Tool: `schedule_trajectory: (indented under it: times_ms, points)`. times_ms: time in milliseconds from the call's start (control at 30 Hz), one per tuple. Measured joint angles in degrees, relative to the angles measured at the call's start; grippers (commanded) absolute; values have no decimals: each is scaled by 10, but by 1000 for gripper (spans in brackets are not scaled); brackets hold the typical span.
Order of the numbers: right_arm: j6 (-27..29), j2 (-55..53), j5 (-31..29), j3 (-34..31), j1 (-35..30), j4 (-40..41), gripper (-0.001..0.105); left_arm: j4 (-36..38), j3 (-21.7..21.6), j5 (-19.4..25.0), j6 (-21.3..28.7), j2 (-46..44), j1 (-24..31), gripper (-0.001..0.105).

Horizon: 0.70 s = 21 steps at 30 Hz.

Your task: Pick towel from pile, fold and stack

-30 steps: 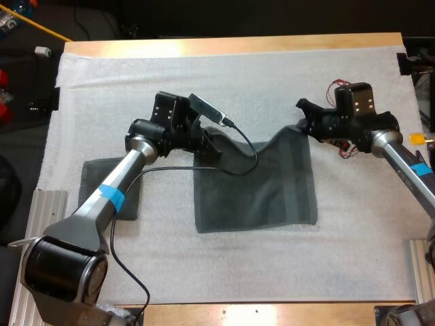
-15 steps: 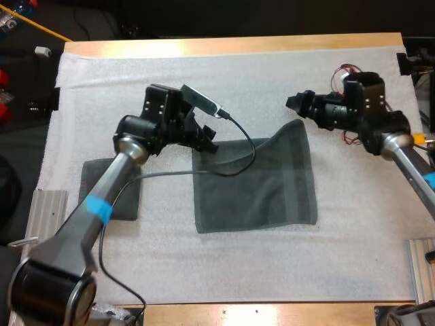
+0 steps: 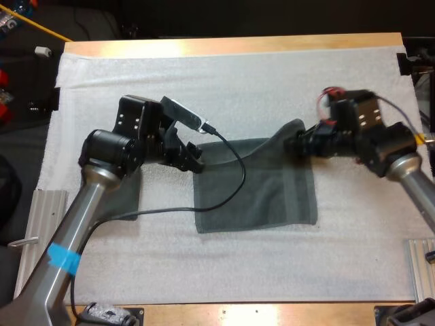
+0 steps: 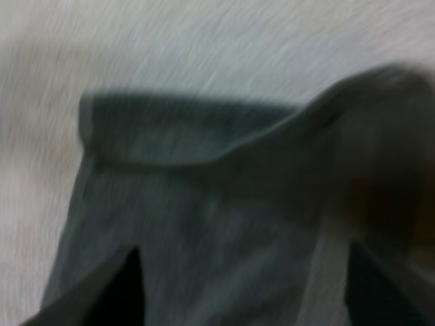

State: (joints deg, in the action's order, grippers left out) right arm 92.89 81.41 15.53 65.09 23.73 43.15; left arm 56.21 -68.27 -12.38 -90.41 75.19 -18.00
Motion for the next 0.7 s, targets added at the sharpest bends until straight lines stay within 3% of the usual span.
schedule_trajectory:
  times_ms: [133,333,700]
  points:
    - [4,0,-32,0,53,4,31,38,0,0,-27,-28,0,59]
    - [5,18,-86,0,95,-12,0,86,0,0,-29,-58,0,59]
    - [-16,116,-89,24,108,-44,0,96,15,-10,-30,-62,0,59]
